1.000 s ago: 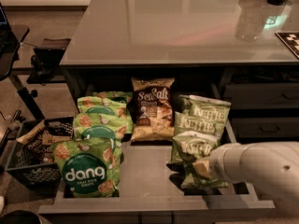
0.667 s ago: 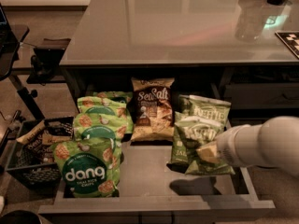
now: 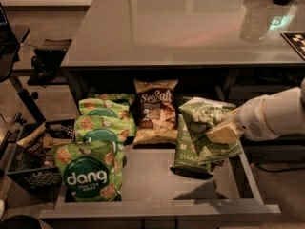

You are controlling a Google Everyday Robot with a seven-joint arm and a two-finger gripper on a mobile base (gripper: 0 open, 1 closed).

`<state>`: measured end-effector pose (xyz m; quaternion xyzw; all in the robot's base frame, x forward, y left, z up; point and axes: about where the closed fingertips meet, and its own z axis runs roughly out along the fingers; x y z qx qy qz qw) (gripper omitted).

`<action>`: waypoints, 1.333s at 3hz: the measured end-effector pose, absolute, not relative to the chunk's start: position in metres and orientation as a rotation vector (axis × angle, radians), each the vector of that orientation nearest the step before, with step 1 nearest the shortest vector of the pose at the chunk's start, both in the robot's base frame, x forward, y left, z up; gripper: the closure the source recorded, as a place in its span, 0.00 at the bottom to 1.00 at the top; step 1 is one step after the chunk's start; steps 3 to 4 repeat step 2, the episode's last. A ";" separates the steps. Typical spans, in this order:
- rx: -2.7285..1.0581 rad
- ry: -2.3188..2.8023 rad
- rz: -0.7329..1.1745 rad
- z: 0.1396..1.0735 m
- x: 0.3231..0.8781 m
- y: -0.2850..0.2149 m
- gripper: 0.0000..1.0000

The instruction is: Pick green jalapeno chip bag from top drawer and place on counter

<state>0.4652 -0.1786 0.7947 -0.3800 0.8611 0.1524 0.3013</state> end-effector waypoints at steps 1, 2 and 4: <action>-1.226 2.173 0.517 0.814 0.461 -0.167 1.00; -1.292 2.167 0.543 0.815 0.449 -0.165 1.00; -1.292 2.167 0.543 0.815 0.449 -0.165 1.00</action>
Offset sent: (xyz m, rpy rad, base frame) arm -0.0023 0.0096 0.0169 0.0270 -0.0066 0.1653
